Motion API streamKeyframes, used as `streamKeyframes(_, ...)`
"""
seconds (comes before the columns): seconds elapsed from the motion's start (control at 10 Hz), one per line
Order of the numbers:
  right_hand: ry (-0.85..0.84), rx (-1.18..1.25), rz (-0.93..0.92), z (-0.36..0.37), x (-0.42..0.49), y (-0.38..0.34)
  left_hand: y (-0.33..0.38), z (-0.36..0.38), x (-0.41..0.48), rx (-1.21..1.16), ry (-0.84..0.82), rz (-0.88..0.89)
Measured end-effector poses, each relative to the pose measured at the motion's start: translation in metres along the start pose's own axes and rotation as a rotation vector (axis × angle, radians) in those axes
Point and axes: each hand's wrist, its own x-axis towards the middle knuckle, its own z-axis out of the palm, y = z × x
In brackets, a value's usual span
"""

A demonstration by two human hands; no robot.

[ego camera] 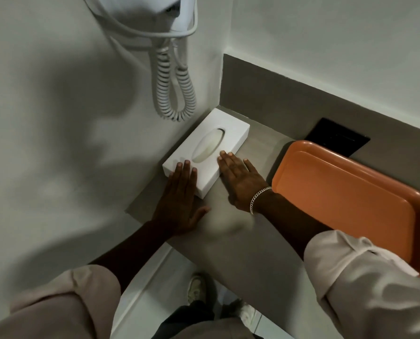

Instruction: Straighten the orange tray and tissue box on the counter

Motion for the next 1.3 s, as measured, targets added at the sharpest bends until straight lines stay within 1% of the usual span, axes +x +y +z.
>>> streamKeyframes(0.1,-0.020,0.024,-0.006,-0.004,0.006,0.008,-0.003,0.003,0.007,-0.004,0.005,0.011)
streamKeyframes(0.5,-0.125,0.083,0.066,-0.030,0.043,0.032,-0.009,-0.005,0.056,-0.010,-0.101,-0.028)
streamKeyframes(0.9,-0.203,0.059,0.151,-0.044,0.067,0.040,-0.015,-0.007,0.081,-0.082,-0.121,-0.013)
streamKeyframes(1.1,-0.221,0.052,0.174,-0.046,0.068,0.037,-0.014,-0.010,0.082,-0.077,-0.119,-0.007)
streamKeyframes(1.2,-0.198,0.104,0.198,-0.055,0.063,0.034,-0.014,-0.012,0.084,-0.085,-0.126,0.001)
streamKeyframes(1.3,0.024,0.318,0.195,-0.077,0.037,0.015,-0.012,-0.017,0.085,-0.102,-0.136,-0.024)
